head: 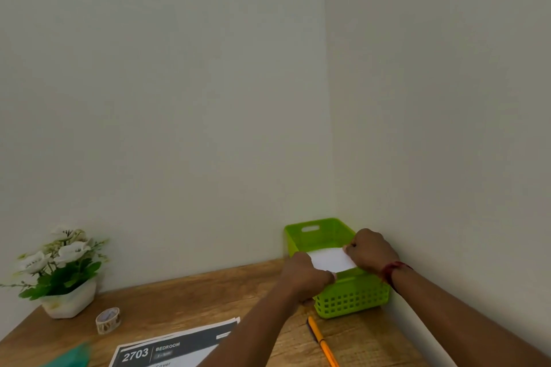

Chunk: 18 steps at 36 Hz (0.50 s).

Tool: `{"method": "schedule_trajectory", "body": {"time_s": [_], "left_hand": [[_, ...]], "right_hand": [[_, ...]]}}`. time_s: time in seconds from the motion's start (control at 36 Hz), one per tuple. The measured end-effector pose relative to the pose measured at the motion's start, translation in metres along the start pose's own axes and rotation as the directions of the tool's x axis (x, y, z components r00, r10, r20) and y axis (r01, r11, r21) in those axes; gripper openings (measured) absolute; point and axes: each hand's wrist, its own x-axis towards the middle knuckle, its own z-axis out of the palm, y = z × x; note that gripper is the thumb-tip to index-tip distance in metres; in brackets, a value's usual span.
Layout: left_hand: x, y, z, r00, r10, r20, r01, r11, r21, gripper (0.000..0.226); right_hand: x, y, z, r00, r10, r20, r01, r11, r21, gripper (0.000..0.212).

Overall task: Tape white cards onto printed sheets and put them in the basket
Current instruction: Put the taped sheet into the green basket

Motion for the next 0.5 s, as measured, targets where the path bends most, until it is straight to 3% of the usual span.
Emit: {"method": "schedule_trajectory", "body": {"time_s": [0.14, 0.25, 0.5], "left_hand": [[-0.003, -0.003, 0.002, 0.999, 0.041, -0.036, -0.037, 0.994, 0.104, 0.055], [-0.006, -0.005, 0.005, 0.992, 0.102, -0.076, -0.078, 0.960, 0.269, 0.063], [-0.011, -0.009, 0.006, 0.976, 0.192, -0.102, -0.130, 0.893, 0.432, 0.044]], "right_hand": [[0.004, 0.000, 0.004, 0.999, 0.026, 0.029, -0.024, 0.998, -0.055, 0.026], [0.002, -0.001, 0.000, 0.999, 0.026, 0.024, -0.023, 0.993, -0.114, 0.033], [-0.004, -0.005, -0.003, 0.999, 0.044, -0.011, -0.046, 0.984, -0.170, 0.035]]}}
